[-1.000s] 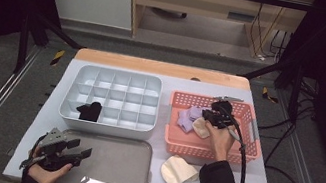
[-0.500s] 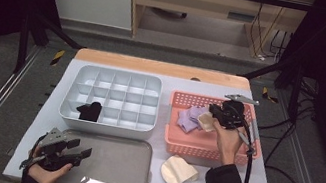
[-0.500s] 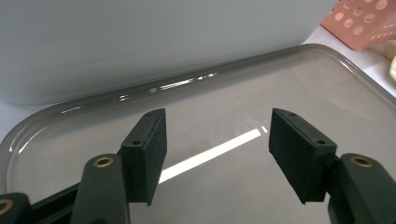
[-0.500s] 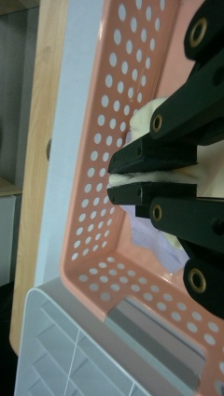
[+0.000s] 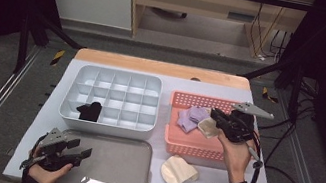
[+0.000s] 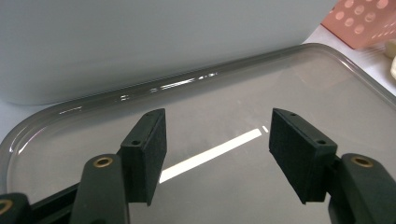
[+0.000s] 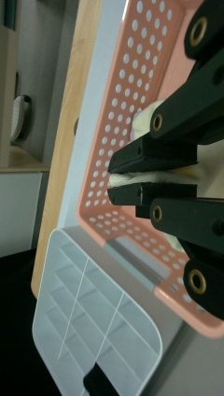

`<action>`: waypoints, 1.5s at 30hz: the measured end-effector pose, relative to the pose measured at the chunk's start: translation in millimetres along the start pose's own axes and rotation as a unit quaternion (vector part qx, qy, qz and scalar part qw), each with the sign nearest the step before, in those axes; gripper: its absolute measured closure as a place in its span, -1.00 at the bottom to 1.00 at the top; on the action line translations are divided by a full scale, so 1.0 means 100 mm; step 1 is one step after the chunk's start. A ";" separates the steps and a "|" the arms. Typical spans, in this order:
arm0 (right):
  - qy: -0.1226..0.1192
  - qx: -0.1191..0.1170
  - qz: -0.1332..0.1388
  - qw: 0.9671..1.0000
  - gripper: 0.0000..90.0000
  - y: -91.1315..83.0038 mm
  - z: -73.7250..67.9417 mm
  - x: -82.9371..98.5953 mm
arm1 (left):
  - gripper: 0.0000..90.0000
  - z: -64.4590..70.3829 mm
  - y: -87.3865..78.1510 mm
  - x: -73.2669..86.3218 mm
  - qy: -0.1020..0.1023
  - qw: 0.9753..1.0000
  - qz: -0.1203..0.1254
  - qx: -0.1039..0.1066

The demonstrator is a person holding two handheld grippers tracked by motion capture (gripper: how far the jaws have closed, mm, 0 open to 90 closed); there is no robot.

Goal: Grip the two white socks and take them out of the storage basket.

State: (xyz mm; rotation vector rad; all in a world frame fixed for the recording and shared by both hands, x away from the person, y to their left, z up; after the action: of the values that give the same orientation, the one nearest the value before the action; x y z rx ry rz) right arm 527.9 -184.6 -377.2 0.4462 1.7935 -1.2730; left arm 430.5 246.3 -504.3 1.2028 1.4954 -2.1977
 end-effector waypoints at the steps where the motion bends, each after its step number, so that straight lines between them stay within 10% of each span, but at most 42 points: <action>1: -0.004 -0.002 0.003 1.000 0.85 -0.03 -0.03 0.00 | -0.20 0.00 0.00 0.00 0.000 1.000 0.000 0.000; 25: -0.050 -0.055 0.029 0.997 0.86 -0.63 -0.62 0.31 | -0.24 0.00 0.00 -0.01 -0.009 1.000 0.000 0.003; 45: -0.028 -0.051 -0.021 0.998 0.85 -0.63 -0.51 1.00 | -0.25 0.01 -0.04 -0.02 -0.009 1.000 0.009 0.006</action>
State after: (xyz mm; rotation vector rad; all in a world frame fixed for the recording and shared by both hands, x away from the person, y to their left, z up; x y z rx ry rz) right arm 405.1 -184.3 -416.5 0.3144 1.8196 -1.2047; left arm 428.5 246.5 -499.6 1.1929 1.4621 -2.2033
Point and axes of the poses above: each handheld gripper's, and its own axes: y roughly forward along the jaws, x roughly out of its underside, z roughly to its right, the point moved 6 cm from there along y, roughly forward along the jaws, and after that the axes turned 8 degrees about -z, right-handed, at the moved point
